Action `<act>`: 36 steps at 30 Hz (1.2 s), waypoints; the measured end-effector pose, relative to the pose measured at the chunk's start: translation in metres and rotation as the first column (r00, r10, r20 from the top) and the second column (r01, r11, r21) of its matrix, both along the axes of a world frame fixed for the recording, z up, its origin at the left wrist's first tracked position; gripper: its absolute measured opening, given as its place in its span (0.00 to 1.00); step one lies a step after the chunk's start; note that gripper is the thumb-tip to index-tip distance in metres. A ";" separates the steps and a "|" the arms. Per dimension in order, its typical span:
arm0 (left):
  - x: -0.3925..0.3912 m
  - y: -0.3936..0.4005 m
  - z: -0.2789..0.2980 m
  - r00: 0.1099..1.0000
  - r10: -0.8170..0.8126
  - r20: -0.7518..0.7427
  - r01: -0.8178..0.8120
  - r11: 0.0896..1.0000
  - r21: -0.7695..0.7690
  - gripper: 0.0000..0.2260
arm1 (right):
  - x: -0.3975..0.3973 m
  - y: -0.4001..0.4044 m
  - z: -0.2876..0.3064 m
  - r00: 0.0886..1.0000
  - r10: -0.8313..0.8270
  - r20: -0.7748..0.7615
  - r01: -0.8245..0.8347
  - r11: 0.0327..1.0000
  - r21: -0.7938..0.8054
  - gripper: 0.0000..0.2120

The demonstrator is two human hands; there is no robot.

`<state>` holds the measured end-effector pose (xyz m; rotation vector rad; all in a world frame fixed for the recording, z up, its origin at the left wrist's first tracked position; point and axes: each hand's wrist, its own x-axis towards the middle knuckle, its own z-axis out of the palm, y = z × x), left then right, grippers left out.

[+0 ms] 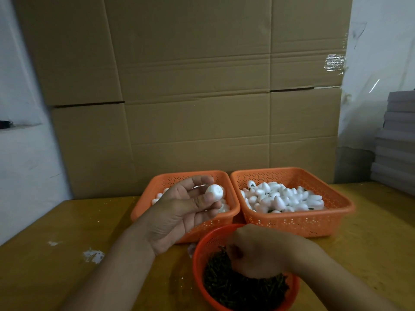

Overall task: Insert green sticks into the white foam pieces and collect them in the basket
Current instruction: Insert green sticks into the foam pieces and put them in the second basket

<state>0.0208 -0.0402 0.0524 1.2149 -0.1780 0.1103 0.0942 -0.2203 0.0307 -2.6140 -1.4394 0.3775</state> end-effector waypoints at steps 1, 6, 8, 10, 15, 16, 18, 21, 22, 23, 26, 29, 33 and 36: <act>-0.001 0.000 0.000 1.000 -0.019 0.016 0.019 1.000 0.016 0.16 | 0.001 -0.001 0.001 1.000 0.002 -0.015 -0.002 1.000 0.000 0.07; -0.004 -0.003 0.002 0.996 -0.068 0.064 0.061 0.993 0.104 0.19 | -0.001 -0.004 0.006 0.997 0.000 -0.077 -0.004 0.999 -0.049 0.17; -0.004 -0.004 0.003 0.995 -0.068 0.074 0.060 0.991 0.116 0.19 | 0.000 -0.005 0.007 0.996 0.022 -0.084 -0.028 0.997 -0.076 0.19; -0.006 -0.005 0.003 0.994 -0.070 0.080 0.061 0.991 0.116 0.19 | 0.000 -0.007 0.008 0.994 0.034 -0.104 -0.044 0.995 -0.086 0.18; -0.005 -0.004 0.003 0.996 -0.055 0.071 0.050 0.997 0.064 0.20 | -0.003 -0.012 0.019 0.920 0.093 -0.381 -0.083 0.996 0.041 0.11; -0.005 -0.003 0.002 0.997 -0.044 0.065 0.041 0.998 0.042 0.19 | -0.004 -0.014 0.023 0.892 0.112 -0.439 -0.079 0.993 0.093 0.11; -0.004 -0.003 0.001 0.999 -0.013 0.048 0.012 1.000 0.023 0.15 | -0.005 -0.017 0.027 0.870 0.134 -0.475 -0.067 0.986 0.156 0.11; -0.002 -0.003 0.000 1.000 0.004 0.028 -0.005 1.000 0.030 0.16 | 0.000 -0.018 0.021 0.944 0.079 -0.321 -0.075 0.997 0.024 0.13; -0.002 -0.003 -0.001 1.000 0.004 0.028 -0.004 1.000 0.024 0.18 | 0.003 -0.018 0.018 0.974 0.063 -0.218 -0.077 0.995 -0.057 0.13; -0.001 -0.002 -0.001 1.000 0.004 0.026 -0.005 1.000 0.014 0.19 | 0.005 -0.017 0.016 0.991 0.056 -0.125 -0.071 0.990 -0.119 0.12; 0.000 -0.001 -0.001 1.000 0.018 0.021 -0.018 1.000 0.010 0.15 | 0.006 -0.013 0.009 0.998 0.039 -0.042 -0.044 0.990 -0.137 0.14; 0.000 0.000 -0.002 1.000 0.021 0.020 -0.022 1.000 0.015 0.14 | 0.009 -0.007 -0.001 0.999 0.035 -0.014 -0.037 0.987 -0.154 0.19; 0.000 0.000 -0.002 1.000 0.021 0.022 -0.021 0.999 0.027 0.14 | 0.012 -0.003 -0.012 0.999 0.034 0.010 -0.033 0.990 -0.136 0.14; 0.000 0.001 -0.002 1.000 0.021 0.021 -0.021 0.999 0.028 0.14 | 0.015 -0.003 -0.016 0.999 -0.007 0.032 0.010 0.993 -0.113 0.13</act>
